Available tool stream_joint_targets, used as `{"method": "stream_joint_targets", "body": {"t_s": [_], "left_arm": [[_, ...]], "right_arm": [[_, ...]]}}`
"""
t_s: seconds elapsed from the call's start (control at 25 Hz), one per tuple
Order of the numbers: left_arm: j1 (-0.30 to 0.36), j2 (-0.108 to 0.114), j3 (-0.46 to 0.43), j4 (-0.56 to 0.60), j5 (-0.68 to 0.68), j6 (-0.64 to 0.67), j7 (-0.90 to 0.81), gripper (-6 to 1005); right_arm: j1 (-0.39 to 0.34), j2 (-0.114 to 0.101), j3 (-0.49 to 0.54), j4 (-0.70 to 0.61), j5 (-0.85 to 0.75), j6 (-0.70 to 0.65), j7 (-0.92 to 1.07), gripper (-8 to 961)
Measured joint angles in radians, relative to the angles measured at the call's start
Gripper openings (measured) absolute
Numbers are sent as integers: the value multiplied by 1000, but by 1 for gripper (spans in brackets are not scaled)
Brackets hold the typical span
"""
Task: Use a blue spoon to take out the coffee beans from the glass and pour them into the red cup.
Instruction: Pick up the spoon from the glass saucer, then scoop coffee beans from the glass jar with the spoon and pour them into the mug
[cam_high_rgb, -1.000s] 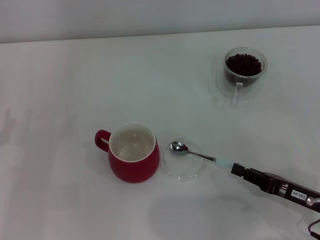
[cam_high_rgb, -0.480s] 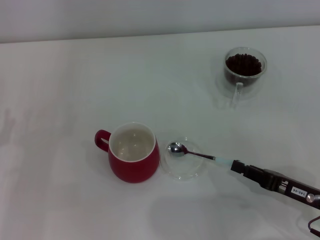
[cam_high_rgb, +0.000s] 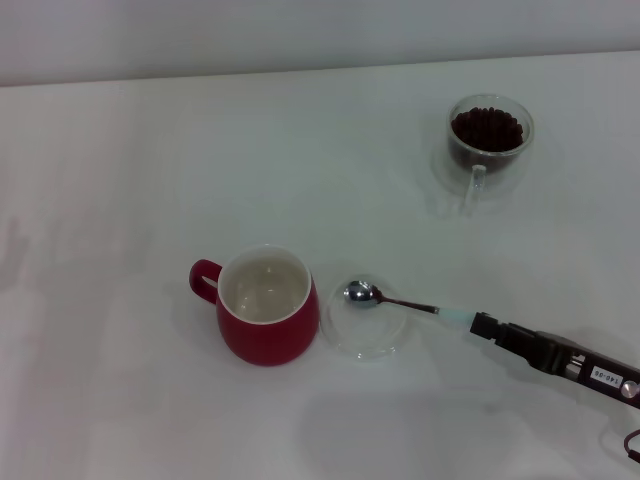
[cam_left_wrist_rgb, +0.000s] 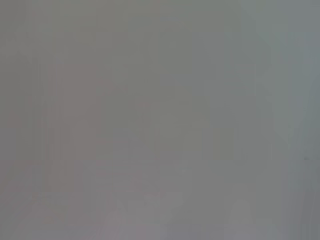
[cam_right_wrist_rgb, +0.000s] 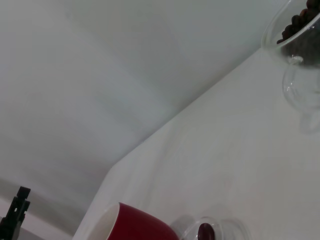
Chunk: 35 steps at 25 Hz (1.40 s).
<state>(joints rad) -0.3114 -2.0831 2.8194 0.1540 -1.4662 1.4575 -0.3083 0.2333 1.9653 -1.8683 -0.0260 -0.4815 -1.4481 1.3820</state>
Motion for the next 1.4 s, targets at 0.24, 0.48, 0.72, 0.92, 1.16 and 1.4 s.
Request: {"method": "stream_joint_targets", "body": {"t_s": [0.24,0.48,0.72,0.92,1.16,1.4], "left_arm": [[0,0,0,0,-5,1,0,892],[0,0,0,-1,-5,1,0,893],[0,0,0,-1,-5,1,0,893],[-1,0,0,-2,-5,1,0,893],[-2,0,0,-2,-5,1,0,892],[-2,0,-1,-2,-5,1,0,892]], "right_arm": [[1,-10,12,-5,2,0,0,146],[1,-18,15,-7,2,-11,0,147],[2,-26,14,-7,1,-22,0,147],[3,-40,21,-6,1,-46,3,147],[3,-51,37,-7,2,-66,5,147],[12,-61,65,-12,2,-91,0,146]]}}
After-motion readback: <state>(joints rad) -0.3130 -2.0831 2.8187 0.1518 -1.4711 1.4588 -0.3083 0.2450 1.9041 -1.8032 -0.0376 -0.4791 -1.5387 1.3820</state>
